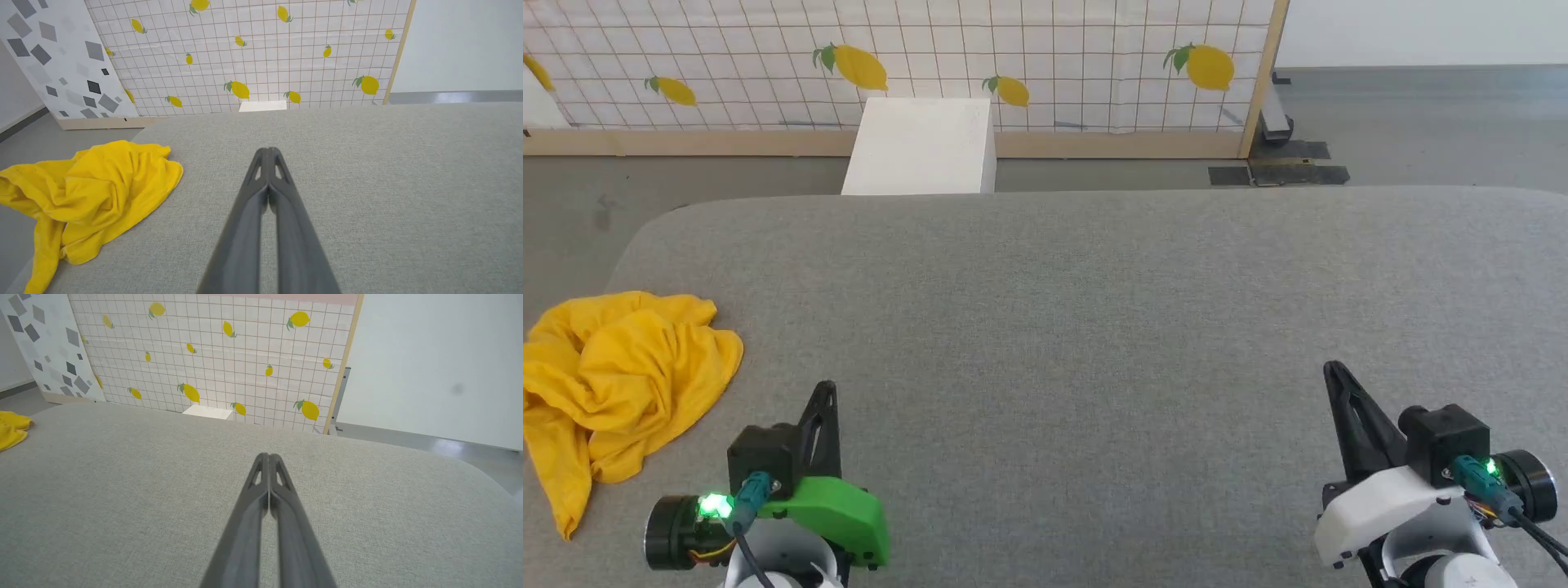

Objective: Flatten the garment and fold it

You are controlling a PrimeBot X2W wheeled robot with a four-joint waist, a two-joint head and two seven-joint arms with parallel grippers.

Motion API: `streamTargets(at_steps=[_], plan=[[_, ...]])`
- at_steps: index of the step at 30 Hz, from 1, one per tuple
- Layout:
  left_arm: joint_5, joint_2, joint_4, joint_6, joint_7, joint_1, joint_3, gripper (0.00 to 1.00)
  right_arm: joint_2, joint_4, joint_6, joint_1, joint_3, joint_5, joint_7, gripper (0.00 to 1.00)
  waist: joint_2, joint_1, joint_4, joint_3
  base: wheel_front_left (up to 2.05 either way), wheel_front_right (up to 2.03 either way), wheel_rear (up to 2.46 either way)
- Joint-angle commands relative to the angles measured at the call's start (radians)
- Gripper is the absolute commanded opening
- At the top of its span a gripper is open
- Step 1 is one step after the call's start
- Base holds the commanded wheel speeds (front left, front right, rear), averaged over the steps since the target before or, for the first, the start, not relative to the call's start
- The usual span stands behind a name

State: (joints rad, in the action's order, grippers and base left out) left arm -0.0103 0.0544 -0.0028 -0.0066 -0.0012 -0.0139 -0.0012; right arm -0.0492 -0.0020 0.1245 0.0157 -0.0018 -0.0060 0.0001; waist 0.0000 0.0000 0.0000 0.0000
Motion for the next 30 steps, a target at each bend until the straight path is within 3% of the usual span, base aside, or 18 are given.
streamTargets(at_steps=[1, 30], plan=[[0.010, -0.004, 0.003, 0.007, 0.001, 0.014, 0.001, 0.00, -0.001, 0.002, 0.006, -0.016, 0.002, 0.006, 0.000, 0.00, 0.0000, 0.0000, 0.000, 0.000, 0.00, 0.00, 0.00], [0.010, -0.004, 0.003, 0.007, 0.001, 0.014, 0.001, 0.00, -0.001, 0.002, 0.006, -0.016, 0.002, 0.006, 0.000, 0.00, 0.0000, 0.0000, 0.000, 0.000, 0.00, 0.00, 0.00]])
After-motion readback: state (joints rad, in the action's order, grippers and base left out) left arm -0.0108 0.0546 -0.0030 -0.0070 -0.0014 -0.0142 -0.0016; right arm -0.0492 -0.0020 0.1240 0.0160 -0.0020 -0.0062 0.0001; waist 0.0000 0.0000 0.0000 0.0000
